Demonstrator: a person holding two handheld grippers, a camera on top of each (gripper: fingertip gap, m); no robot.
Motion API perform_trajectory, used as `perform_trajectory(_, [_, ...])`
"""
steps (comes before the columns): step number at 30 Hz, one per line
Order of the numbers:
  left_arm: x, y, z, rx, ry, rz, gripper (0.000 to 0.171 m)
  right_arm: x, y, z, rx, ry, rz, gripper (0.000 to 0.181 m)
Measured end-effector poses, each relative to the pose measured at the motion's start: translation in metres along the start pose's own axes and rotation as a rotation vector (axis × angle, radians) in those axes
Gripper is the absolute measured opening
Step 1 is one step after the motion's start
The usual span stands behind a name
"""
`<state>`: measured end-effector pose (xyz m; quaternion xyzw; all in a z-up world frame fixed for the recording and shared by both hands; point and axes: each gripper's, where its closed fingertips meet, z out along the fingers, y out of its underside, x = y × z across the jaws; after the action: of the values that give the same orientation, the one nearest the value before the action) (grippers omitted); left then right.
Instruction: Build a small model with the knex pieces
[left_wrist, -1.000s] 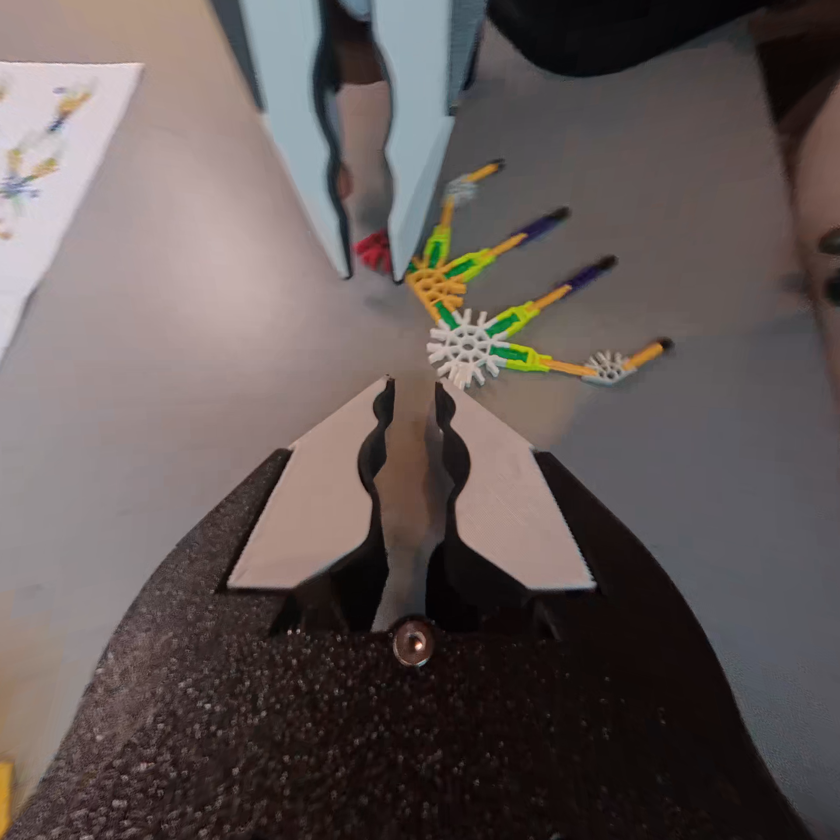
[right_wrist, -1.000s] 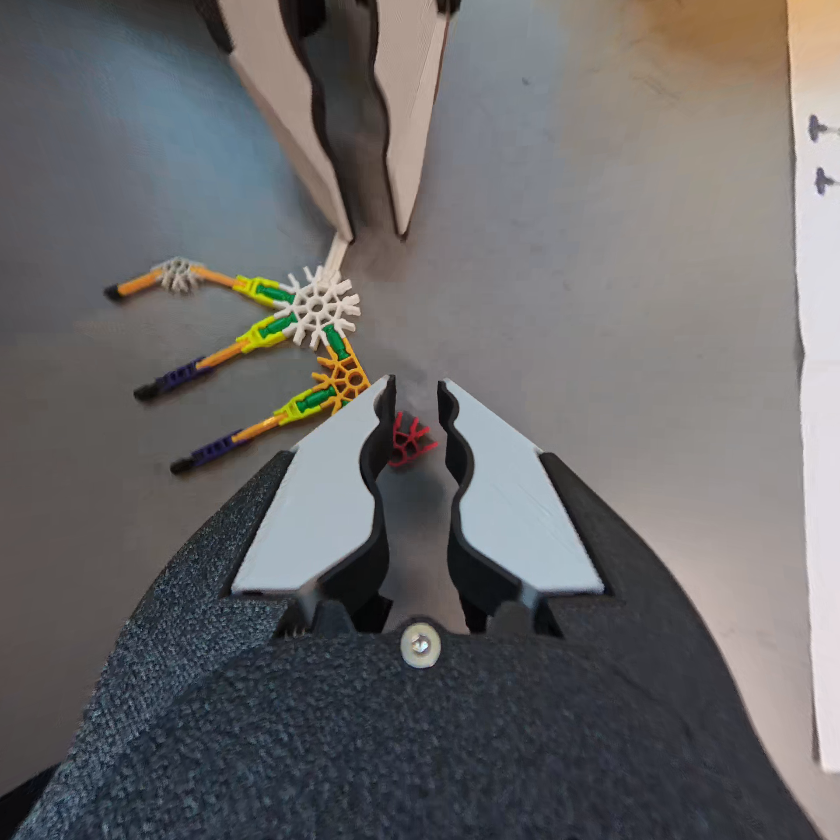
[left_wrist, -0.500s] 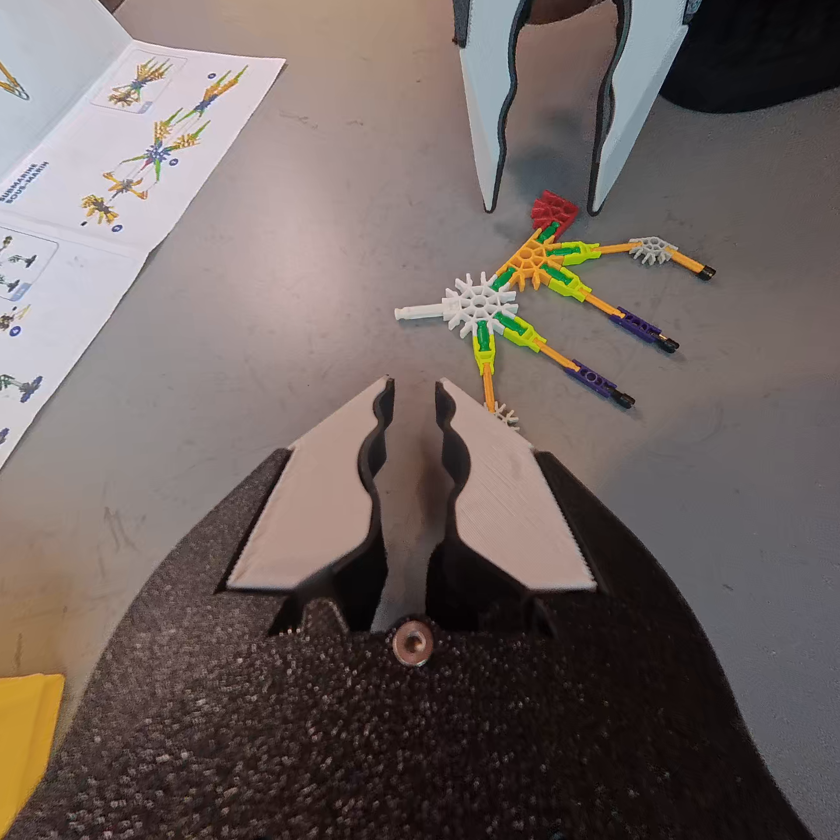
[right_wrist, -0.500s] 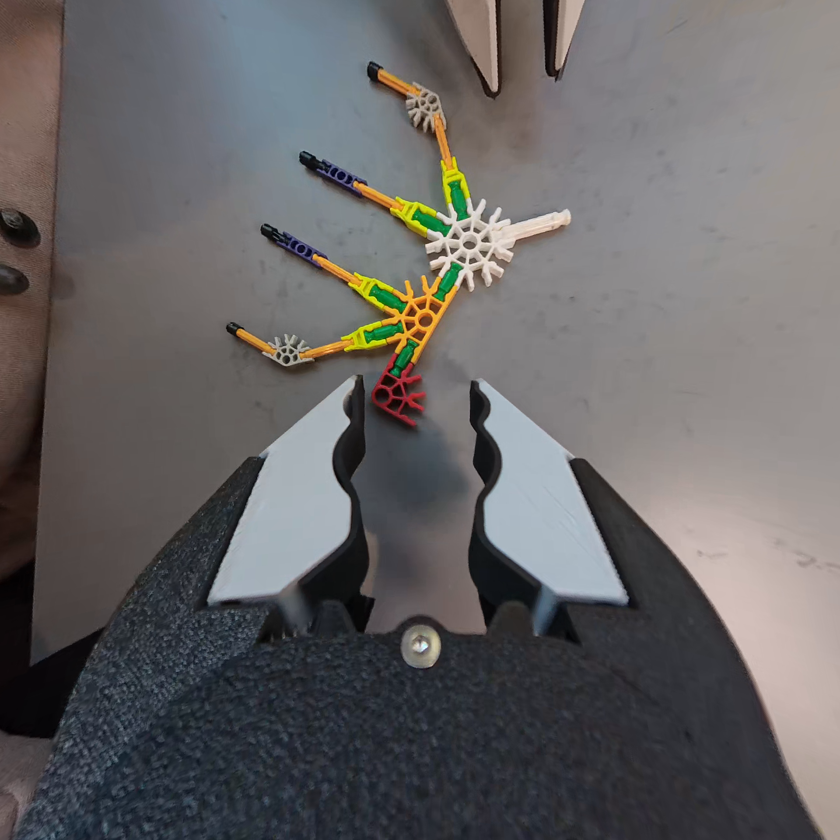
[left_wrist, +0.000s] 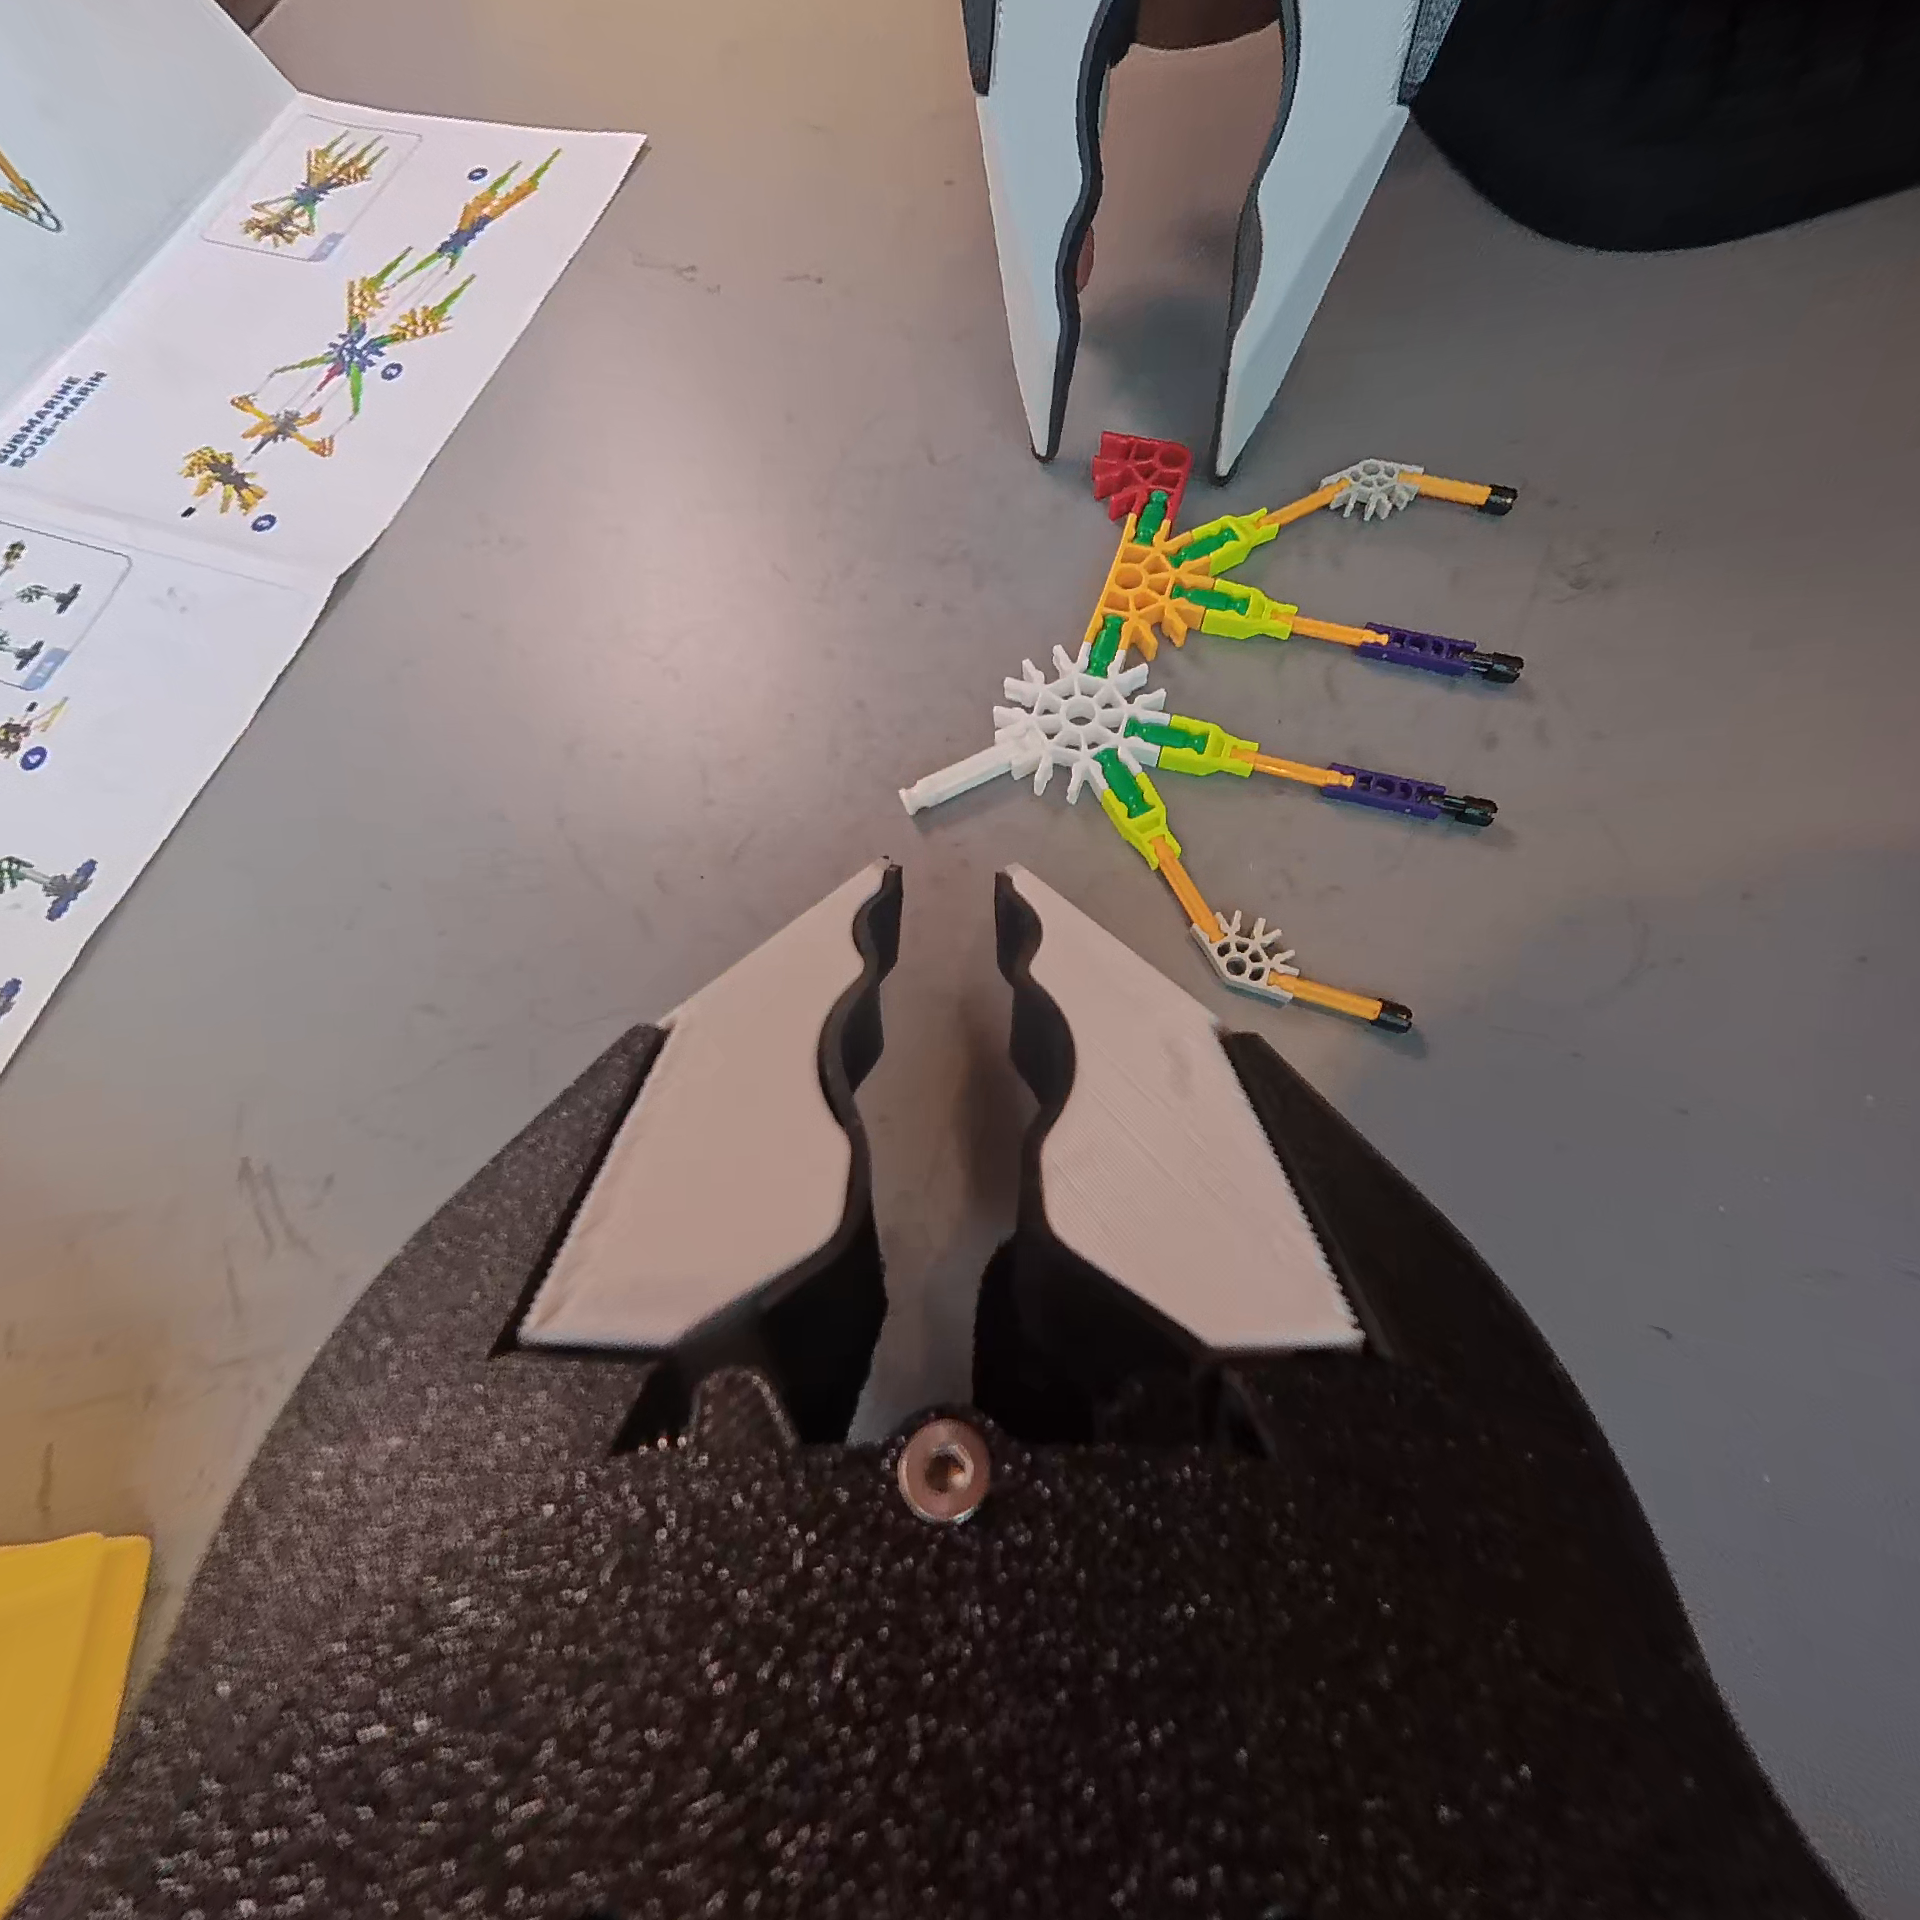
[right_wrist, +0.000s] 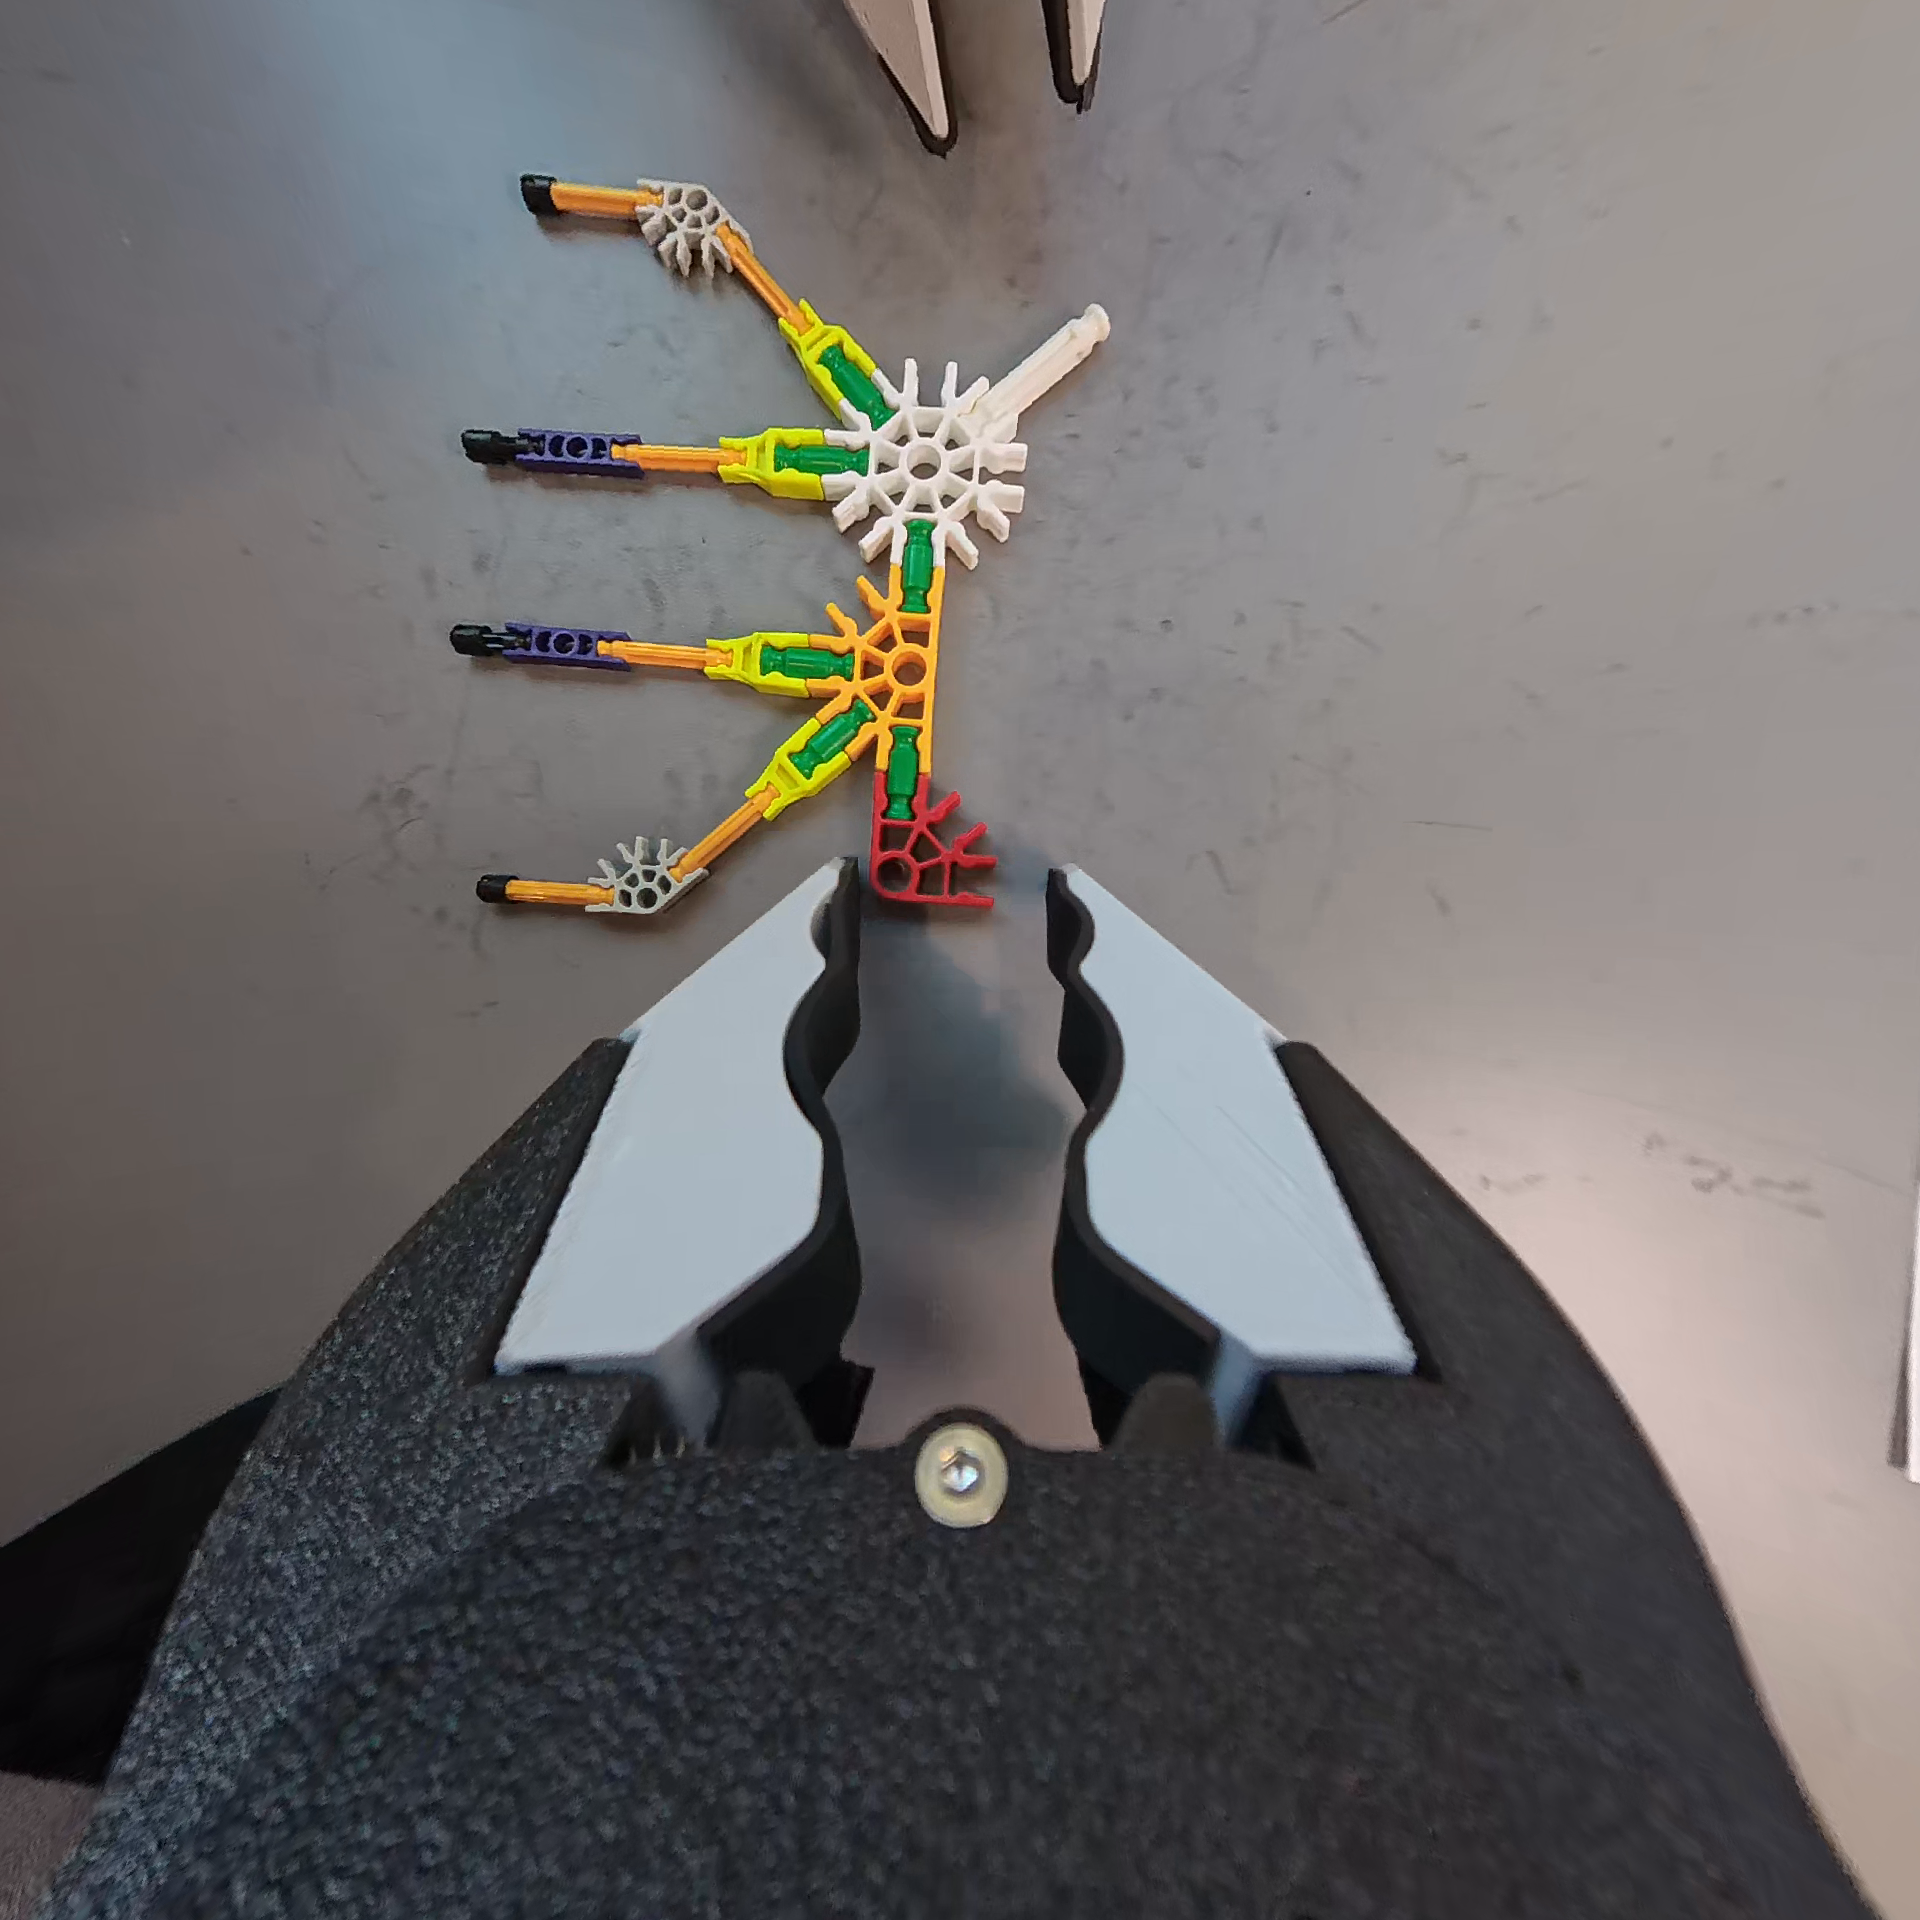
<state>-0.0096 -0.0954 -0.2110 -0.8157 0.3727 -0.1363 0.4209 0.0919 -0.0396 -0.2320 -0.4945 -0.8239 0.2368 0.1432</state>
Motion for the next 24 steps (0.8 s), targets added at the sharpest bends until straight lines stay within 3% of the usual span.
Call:
perform_trajectory(2, [-0.001, -0.002, -0.001, 0.007, -0.006, 0.0, 0.017, 0.0, -0.001, 0.0, 0.007, -0.004, -0.001, 0.022])
perform_trajectory(12, [-0.019, -0.013, -0.01, 0.081, -0.099, -0.007, 0.017, 0.004, -0.041, -0.037, 0.214, 0.13, -0.152, 0.022])
perform_trajectory(20, [-0.021, -0.012, -0.009, 0.084, -0.103, -0.012, 0.017, 0.029, 0.002, -0.007, 0.063, 0.134, -0.039, 0.022])
perform_trajectory(24, [-0.025, -0.015, -0.011, 0.101, -0.121, -0.021, 0.019, 0.042, -0.002, -0.011, 0.11, 0.19, -0.019, 0.027])
